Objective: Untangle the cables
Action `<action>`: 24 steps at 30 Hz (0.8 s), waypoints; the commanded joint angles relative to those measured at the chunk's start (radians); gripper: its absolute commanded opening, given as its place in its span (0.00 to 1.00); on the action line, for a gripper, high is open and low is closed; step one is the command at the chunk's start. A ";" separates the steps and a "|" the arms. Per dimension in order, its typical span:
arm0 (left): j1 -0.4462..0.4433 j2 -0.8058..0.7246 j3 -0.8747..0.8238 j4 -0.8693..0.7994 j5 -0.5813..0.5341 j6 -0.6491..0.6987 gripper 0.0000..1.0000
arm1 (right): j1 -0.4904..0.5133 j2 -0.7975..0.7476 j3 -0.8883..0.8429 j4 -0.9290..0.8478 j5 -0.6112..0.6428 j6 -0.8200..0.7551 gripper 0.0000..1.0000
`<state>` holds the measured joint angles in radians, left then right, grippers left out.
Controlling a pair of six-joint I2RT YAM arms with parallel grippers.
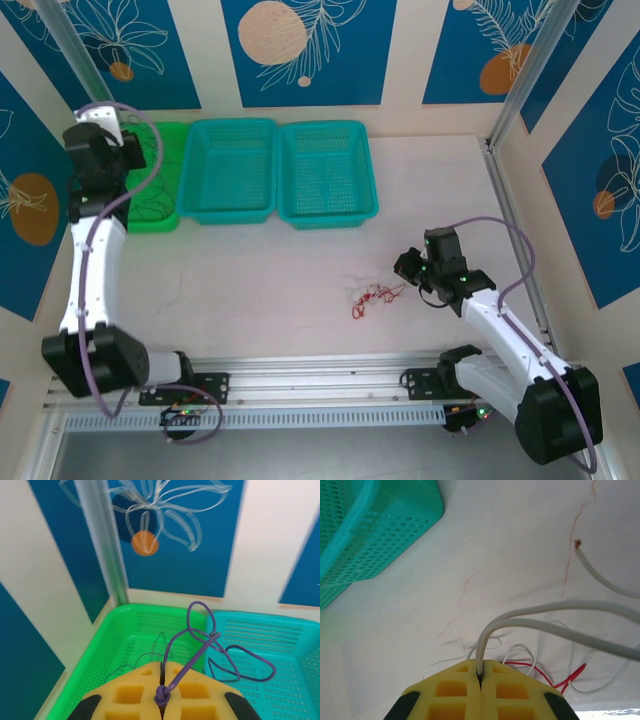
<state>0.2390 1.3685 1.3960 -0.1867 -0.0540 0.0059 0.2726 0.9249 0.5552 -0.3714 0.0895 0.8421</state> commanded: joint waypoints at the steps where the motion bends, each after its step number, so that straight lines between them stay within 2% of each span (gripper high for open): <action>1: 0.083 0.109 0.077 0.021 0.083 -0.056 0.00 | -0.003 -0.044 0.019 -0.050 -0.011 0.012 0.00; 6: 0.134 0.293 0.165 -0.027 0.142 -0.075 0.00 | -0.002 -0.069 0.018 -0.074 -0.010 0.030 0.00; 8: 0.142 0.346 0.190 -0.049 0.166 -0.094 0.26 | 0.000 -0.075 0.018 -0.078 -0.013 0.041 0.00; 10: 0.147 0.372 0.185 -0.053 0.192 -0.124 0.62 | 0.002 -0.079 0.018 -0.082 -0.016 0.049 0.00; 12: 0.148 0.361 0.154 -0.036 0.200 -0.151 0.80 | 0.003 -0.082 0.017 -0.086 -0.017 0.053 0.00; 13: 0.148 0.348 0.135 -0.028 0.203 -0.163 0.83 | 0.002 -0.084 0.014 -0.087 -0.017 0.057 0.00; 17: 0.148 0.272 0.075 -0.007 0.224 -0.189 0.84 | 0.004 -0.083 0.009 -0.071 -0.021 0.060 0.00; 21: 0.140 0.135 -0.030 0.080 0.342 -0.290 0.84 | 0.005 -0.062 0.020 -0.036 -0.049 0.042 0.00; 24: 0.096 0.010 -0.135 0.170 0.457 -0.366 0.83 | 0.011 -0.022 0.046 0.007 -0.109 0.024 0.00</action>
<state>0.3622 1.4834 1.3151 -0.1379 0.2565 -0.2634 0.2749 0.8753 0.5591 -0.4122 0.0505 0.8814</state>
